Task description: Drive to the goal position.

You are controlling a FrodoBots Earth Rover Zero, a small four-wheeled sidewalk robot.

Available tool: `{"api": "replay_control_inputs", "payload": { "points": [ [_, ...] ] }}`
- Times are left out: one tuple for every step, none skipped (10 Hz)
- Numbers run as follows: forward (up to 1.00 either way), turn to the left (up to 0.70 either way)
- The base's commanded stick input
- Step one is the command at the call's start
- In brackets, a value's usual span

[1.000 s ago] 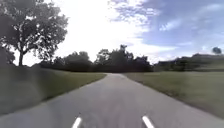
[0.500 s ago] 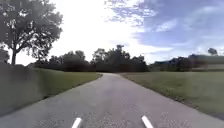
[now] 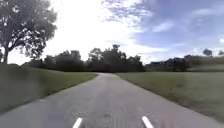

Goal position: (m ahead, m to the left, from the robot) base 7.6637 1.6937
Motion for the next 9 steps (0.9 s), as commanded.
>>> {"api": "replay_control_inputs", "payload": {
  "points": [
    [0.69, 0.03],
    [0.69, 0.03],
    [0.69, 0.03],
    [0.69, 0.03],
    [0.69, 0.03],
    [0.69, 0.03],
    [0.69, 0.03],
    [0.69, 0.03],
    [0.69, 0.03]
  ]
}}
